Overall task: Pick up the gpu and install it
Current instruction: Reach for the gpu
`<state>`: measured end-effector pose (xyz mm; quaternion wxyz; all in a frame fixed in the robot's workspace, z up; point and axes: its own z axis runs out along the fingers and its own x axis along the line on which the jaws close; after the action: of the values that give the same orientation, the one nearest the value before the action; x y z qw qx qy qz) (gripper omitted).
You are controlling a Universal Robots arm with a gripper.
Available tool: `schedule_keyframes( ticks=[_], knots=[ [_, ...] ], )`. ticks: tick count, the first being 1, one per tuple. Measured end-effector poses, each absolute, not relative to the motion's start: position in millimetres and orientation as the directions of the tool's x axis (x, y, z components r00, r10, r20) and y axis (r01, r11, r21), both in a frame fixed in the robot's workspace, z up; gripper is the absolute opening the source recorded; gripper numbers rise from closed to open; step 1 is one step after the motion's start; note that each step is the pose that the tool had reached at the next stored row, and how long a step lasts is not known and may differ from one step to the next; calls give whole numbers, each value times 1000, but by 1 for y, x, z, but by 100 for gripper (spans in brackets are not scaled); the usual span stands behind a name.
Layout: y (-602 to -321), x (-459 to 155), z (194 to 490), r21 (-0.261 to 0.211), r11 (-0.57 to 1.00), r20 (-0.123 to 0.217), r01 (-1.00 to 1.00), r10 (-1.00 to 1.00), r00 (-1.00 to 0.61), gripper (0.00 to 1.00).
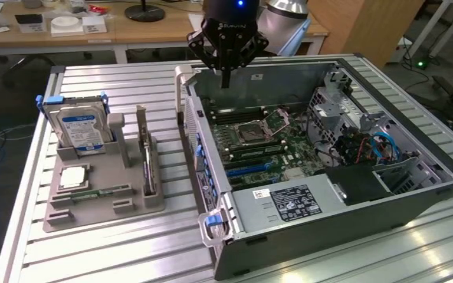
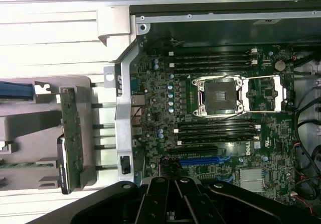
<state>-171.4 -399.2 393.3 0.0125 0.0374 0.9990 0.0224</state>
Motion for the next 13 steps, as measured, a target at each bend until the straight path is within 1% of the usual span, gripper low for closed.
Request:
schedule_keyframes(
  ticks=[13],
  knots=[
    [-399, -186, 393, 46, 996, -23, 74, 75, -997, 11]
  ],
)
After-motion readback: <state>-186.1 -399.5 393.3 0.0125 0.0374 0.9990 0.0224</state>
